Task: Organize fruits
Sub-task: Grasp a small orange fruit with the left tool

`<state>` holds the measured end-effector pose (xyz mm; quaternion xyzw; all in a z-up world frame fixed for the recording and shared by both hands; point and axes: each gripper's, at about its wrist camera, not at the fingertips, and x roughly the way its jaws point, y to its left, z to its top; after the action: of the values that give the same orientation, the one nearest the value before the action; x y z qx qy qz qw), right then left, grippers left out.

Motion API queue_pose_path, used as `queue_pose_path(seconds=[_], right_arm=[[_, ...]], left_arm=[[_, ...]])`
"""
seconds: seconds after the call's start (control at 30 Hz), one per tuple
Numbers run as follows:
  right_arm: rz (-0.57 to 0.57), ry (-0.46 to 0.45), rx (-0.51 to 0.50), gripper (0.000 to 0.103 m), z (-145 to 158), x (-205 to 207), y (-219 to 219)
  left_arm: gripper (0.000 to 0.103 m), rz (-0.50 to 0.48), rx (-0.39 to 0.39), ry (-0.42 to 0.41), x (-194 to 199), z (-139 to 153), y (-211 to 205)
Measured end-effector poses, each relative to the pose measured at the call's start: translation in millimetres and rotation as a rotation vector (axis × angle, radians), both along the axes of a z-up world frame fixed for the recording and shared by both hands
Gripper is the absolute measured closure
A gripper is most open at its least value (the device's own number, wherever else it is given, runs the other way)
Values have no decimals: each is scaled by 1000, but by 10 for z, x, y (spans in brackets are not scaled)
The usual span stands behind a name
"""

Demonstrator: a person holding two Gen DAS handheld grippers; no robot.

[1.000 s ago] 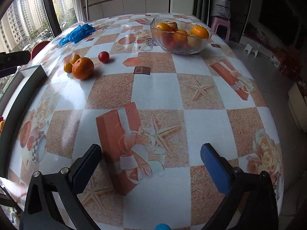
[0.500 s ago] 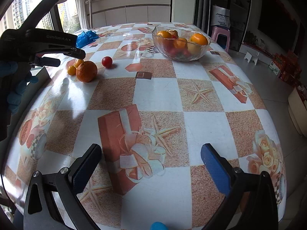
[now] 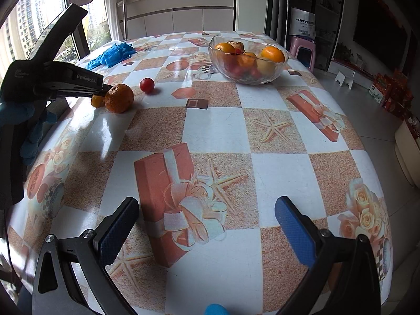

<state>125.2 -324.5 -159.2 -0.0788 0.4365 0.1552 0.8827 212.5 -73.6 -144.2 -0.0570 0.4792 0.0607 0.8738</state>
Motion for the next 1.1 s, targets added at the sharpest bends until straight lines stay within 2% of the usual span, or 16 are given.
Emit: queue_pose_path(seconds=[0.1, 0.23, 0.27, 0.47, 0.63, 1.1], right_arm=[[0, 0, 0, 0, 0, 0, -1], [0, 0, 1, 0, -1, -1, -5], [0, 0, 1, 0, -1, -1, -5], [0, -1, 1, 0, -2, -2, -9], [1, -1, 2, 0, -2, -4, -11], [1, -2, 3, 0, -2, -12, -15]], left_arm=[[79, -22, -8, -17, -247, 4, -56], [79, -58, -71, -44, -623, 27, -130], [79, -58, -72, -29, -705, 8, -158], [79, -114, -31, -59, -1142, 0, -346], [79, -105, -60, -76, -1273, 5, -301], [79, -118, -29, -92, -1306, -20, -296]])
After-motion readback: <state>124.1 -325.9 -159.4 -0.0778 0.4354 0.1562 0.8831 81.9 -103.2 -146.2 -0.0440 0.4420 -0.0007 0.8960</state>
